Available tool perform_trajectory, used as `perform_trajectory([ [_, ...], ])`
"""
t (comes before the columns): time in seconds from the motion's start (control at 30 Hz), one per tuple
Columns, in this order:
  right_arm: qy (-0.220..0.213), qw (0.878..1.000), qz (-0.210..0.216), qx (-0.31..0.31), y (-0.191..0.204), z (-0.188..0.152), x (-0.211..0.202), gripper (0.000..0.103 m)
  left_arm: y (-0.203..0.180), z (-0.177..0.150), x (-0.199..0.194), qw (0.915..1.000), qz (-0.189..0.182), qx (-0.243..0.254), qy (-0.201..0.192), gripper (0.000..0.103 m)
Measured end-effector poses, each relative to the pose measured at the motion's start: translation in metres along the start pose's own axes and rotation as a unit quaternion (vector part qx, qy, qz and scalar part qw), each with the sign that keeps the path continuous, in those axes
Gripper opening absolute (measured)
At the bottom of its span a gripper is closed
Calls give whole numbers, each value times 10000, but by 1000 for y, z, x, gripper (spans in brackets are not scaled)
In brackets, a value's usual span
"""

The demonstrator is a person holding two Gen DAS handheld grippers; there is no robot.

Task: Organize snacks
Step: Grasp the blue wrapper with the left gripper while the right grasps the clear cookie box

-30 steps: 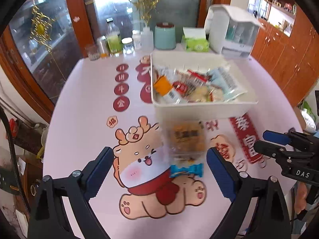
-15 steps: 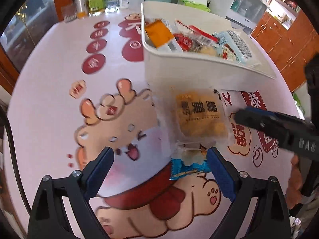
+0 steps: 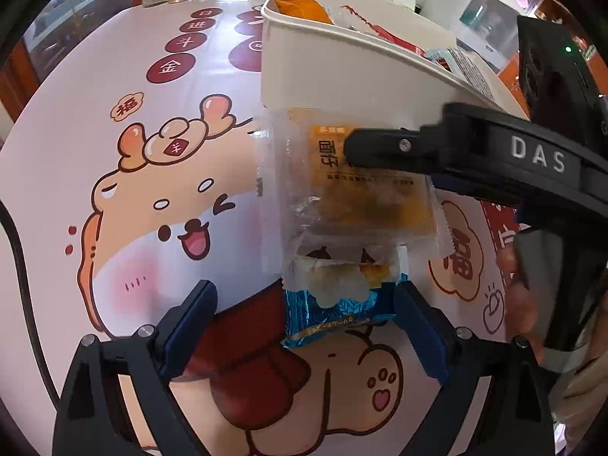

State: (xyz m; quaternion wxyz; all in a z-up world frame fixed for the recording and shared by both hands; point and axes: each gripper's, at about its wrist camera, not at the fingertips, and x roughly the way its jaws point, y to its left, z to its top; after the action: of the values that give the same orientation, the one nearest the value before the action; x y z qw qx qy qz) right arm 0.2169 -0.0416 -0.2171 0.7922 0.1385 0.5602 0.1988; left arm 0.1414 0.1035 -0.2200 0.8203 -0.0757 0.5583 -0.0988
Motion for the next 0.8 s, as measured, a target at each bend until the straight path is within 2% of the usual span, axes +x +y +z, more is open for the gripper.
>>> perform_trajectory([
  [0.13,-38,9993,-83,-365,10,0,4,85,-2,-5,-1,9998,25,-158,-84,94],
  [0.17,-15,9990,-97,-443,13,0,4,77,-3,-7,-1,9998,34,-194,-84,94],
  [0.23,78,9988,189,-441,13,0,2,62,-6,-9,0,9996,77,-247,-119,94],
  [0.33,54,9986,62,-516,16,-2,-5,57,-10,-12,0,9993,68,-330,-129,94],
  [0.67,-199,9989,-414,-78,-33,-27,-52,56,-35,-20,1,9991,172,-382,-101,94],
  [0.8,-282,9982,-523,11,-45,-39,-65,56,-49,-23,5,9986,492,-155,-139,95],
])
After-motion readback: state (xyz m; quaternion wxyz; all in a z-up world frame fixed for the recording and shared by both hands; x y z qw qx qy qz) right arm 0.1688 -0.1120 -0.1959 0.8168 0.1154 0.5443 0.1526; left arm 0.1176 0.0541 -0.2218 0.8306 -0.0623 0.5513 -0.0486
